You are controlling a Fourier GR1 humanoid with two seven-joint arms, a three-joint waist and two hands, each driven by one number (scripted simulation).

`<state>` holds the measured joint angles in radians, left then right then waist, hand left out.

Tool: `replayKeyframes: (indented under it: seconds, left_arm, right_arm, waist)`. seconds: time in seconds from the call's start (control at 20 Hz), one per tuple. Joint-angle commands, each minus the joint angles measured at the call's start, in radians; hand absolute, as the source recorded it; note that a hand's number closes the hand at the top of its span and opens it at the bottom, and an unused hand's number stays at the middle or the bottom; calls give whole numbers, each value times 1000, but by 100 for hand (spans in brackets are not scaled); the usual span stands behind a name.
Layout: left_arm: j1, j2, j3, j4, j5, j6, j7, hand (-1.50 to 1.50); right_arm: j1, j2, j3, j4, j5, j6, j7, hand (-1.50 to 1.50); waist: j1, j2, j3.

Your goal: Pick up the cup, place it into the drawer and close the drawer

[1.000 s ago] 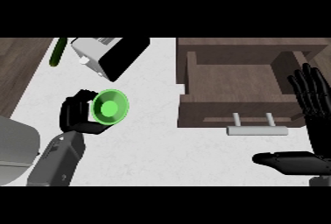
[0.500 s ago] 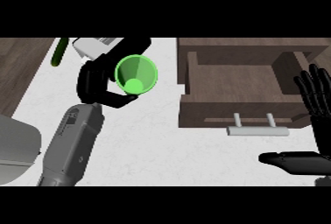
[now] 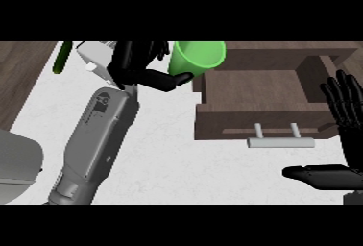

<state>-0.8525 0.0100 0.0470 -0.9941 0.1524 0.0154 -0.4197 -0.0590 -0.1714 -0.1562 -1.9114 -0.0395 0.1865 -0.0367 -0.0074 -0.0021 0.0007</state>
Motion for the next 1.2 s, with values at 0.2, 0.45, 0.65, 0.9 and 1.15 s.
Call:
replayKeyframes:
  seconds: [0.2, 0.45, 0.65, 0.9, 1.15]
  left_arm:
    - [-266, -10, -59, 136, 32, 191, 115, 150]
    - [-336, -10, -39, 333, 95, 164, 99, 150]
    - [-375, -10, -185, 417, 203, 270, 75, 150]
    - [-390, -10, -307, 474, 304, 319, 35, 150]
    - [-396, -10, -417, 487, 380, 331, 62, 150]
  right_arm:
    - [27, 9, -6, -45, -17, 5, 11, -150]
    - [53, -20, -25, 15, -34, 67, -67, -150]
    - [0, 12, 26, -25, -1, 21, 12, -150]
    - [-109, -8, -3, 68, -7, 11, 17, -150]
    - [-42, -48, -47, 6, -60, 61, 20, -150]
  waist:
    - [-20, 5, 0]
    - [-28, 10, 0]
    - [-47, 12, 0]
    - [-47, 16, 0]
    - [-46, 11, 0]
